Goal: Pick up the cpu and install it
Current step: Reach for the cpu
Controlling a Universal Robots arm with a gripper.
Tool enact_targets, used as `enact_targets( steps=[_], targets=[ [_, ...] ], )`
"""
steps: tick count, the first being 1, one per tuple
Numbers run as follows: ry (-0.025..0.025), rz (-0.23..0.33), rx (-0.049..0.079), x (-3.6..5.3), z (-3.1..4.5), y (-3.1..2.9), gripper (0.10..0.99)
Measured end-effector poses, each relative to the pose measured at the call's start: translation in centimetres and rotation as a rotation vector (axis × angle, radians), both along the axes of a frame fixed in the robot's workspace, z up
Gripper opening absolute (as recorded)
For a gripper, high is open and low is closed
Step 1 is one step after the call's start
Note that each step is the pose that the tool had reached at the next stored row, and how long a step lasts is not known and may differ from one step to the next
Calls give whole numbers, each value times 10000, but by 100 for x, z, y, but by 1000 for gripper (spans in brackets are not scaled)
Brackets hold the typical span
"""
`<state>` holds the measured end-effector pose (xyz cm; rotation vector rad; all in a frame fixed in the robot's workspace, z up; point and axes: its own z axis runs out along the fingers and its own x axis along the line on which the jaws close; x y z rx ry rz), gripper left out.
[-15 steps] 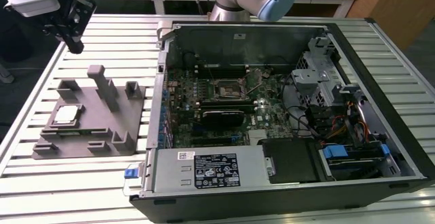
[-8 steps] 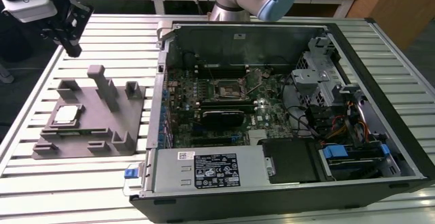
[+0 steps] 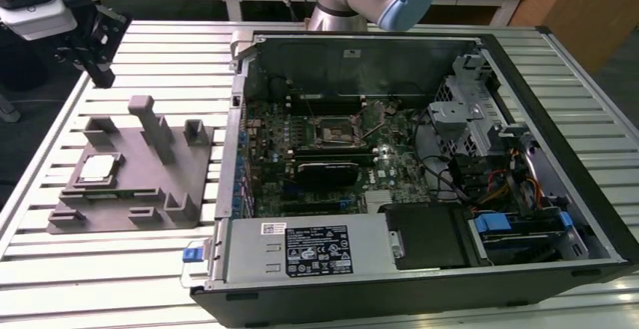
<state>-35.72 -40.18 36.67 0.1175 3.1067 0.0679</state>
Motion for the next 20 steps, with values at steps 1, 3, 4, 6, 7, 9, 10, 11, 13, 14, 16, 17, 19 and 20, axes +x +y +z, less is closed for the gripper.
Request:
enact_targets(
  steps=[1,3,4,6,7,9,10,11,13,14,16,17,19,20],
  targets=[
    [1,0,-1,-9,-6,-1,106],
    [1,-1,-1,-28,-20,-3,106],
    [1,0,-1,-37,-26,-4,106],
    [0,0,0,-57,-41,-6,106],
    [1,0,-1,-66,-48,-6,106],
    [1,0,-1,-83,-63,-8,106],
    [1,0,-1,-91,-69,-9,106],
    [0,0,0,-100,-76,-9,106],
    [0,-1,0,-116,-89,-10,106],
    [0,0,0,-124,-97,-11,106],
    [1,1,-1,-136,-114,-14,106],
    [2,0,-1,-144,-124,-15,106],
    [1,-1,-1,-162,-146,-18,106],
    [1,0,0,-172,-158,-19,106]
  ],
)
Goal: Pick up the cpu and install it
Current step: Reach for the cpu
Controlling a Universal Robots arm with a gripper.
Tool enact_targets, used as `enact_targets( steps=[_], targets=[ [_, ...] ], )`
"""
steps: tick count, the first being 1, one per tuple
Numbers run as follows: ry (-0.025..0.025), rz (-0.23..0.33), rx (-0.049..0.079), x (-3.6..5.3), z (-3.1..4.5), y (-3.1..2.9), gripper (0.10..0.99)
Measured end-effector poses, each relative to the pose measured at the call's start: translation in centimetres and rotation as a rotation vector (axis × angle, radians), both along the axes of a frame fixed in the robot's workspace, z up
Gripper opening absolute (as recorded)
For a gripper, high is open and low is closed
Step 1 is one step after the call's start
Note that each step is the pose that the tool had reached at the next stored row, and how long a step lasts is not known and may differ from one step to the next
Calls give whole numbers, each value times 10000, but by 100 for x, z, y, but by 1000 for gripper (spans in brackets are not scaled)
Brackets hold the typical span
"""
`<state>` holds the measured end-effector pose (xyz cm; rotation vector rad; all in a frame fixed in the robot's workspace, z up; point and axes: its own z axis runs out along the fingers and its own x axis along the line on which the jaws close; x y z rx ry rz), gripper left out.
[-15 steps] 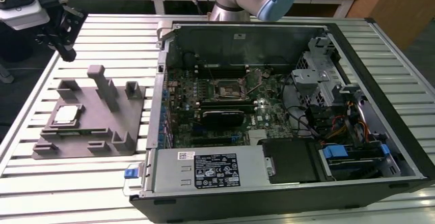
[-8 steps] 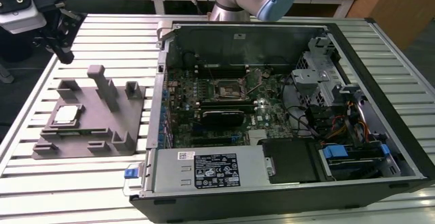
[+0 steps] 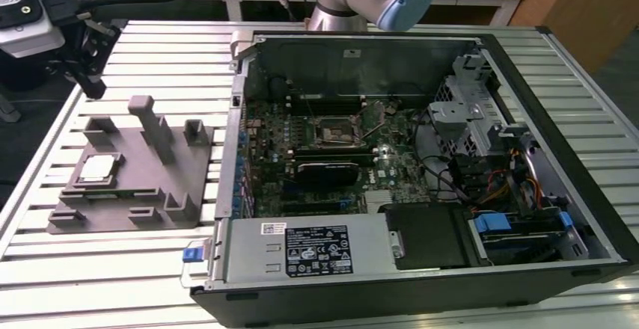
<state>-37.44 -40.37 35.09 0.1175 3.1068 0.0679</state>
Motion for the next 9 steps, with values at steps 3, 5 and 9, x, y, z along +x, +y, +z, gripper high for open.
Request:
enact_targets(
  steps=[3,5,9],
  targets=[
    [1,0,-1,-47,-36,-2,106],
    [0,-1,0,-78,-63,-3,106],
    [1,-1,-1,-135,-121,-4,106]
  ],
)
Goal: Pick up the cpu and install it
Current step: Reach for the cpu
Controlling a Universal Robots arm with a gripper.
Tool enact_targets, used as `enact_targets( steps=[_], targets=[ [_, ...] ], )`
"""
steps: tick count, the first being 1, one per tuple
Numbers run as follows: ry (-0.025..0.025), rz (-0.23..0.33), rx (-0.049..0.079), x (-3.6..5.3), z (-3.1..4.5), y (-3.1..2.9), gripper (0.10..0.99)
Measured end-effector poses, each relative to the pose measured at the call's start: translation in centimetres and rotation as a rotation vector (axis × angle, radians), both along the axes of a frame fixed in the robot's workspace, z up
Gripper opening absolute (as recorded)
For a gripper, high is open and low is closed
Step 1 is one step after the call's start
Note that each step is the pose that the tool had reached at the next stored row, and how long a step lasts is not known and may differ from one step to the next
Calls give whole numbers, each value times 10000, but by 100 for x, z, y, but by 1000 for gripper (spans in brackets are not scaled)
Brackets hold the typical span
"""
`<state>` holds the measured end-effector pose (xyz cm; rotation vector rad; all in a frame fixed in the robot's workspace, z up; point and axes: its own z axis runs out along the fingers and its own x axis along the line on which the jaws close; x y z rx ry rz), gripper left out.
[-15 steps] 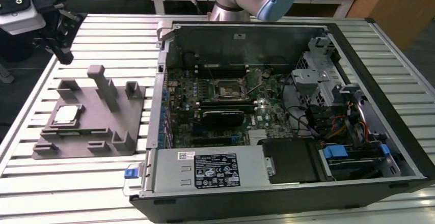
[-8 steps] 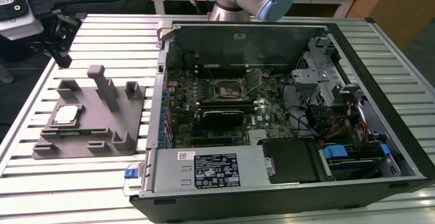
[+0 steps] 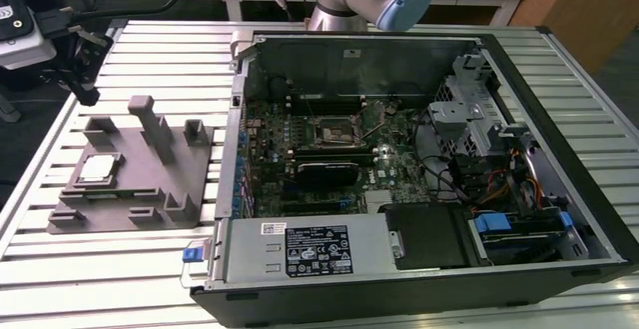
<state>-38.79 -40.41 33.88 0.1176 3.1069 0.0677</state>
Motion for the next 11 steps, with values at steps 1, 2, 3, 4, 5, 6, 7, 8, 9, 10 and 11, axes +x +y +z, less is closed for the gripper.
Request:
enact_targets(
  steps=[1,2,3,4,5,6,7,8,9,10,11],
  targets=[
    [0,0,0,-19,-16,0,106],
    [0,1,0,-35,-31,0,106],
    [-1,1,1,-51,-47,0,106],
    [-2,0,2,-66,-63,0,106],
    [-1,0,1,-81,-77,0,106],
    [-2,1,2,-94,-91,0,106],
    [-3,1,2,-106,-105,0,106],
    [-2,1,2,-117,-117,0,106],
    [-1,0,1,-126,-130,1,106],
    [-1,0,1,-134,-142,1,106],
    [-1,0,1,-140,-151,2,106]
  ],
)
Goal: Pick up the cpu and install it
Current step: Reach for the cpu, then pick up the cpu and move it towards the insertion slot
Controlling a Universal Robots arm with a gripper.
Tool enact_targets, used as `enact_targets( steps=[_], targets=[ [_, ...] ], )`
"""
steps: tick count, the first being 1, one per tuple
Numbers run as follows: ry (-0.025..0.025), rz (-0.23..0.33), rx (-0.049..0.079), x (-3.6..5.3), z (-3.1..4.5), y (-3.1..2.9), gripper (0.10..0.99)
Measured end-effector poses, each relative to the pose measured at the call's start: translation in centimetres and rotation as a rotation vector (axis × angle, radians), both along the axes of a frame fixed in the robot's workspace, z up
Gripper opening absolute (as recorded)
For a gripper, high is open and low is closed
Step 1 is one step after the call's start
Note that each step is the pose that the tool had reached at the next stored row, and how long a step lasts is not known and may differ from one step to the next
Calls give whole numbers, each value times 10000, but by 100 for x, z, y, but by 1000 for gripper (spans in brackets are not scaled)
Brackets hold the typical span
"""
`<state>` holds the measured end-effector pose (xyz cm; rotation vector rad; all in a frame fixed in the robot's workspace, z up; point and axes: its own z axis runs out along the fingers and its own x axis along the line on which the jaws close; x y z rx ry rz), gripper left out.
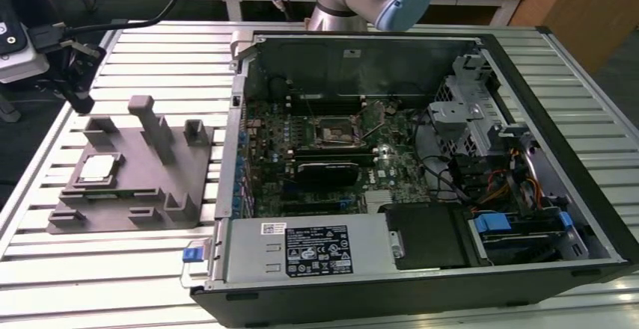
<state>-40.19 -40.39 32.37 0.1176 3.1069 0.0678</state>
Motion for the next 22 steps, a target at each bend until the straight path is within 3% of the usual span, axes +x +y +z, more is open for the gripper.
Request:
enact_targets(
  steps=[5,22],
  targets=[
    [0,0,0,-23,-43,0,106],
    [0,0,0,-86,-81,0,106]
  ],
)
